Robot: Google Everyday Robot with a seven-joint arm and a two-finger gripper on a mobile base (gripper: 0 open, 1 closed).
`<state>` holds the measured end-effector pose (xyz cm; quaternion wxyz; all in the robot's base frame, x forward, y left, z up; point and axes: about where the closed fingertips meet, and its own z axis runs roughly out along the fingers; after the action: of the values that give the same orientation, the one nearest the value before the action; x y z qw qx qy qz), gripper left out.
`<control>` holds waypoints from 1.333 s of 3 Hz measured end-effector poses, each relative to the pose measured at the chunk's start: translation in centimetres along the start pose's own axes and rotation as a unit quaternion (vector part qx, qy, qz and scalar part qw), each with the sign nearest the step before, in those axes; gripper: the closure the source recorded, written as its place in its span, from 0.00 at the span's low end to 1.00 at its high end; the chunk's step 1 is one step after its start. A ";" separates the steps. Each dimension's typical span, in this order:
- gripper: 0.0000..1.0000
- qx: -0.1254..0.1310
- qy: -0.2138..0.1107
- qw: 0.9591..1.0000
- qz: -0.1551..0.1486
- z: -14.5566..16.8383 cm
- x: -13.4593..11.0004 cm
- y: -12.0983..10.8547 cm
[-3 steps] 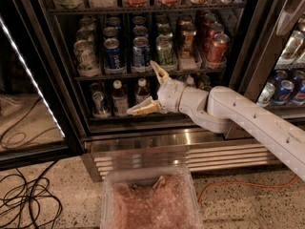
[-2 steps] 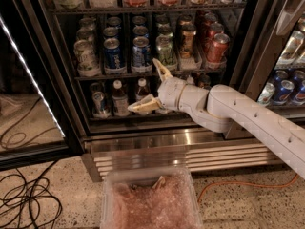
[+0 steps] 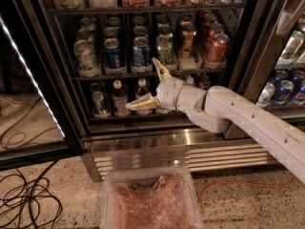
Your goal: Pick pepsi can from middle shelf of fridge
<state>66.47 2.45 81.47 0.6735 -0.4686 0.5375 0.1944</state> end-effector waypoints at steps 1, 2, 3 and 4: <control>0.00 0.024 -0.015 1.000 0.004 0.8 -0.5 -1.1; 0.00 0.035 -0.021 0.999 0.002 1.6 -1.1 -2.0; 0.00 0.040 -0.013 0.999 0.013 2.4 -0.4 -2.5; 0.00 0.042 0.002 0.999 0.031 2.7 1.0 -2.3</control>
Offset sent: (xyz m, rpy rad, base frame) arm 0.0328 0.0072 0.0281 0.0779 -0.0505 -0.0753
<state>70.05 3.36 81.45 0.6851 -0.4235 0.5606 0.1921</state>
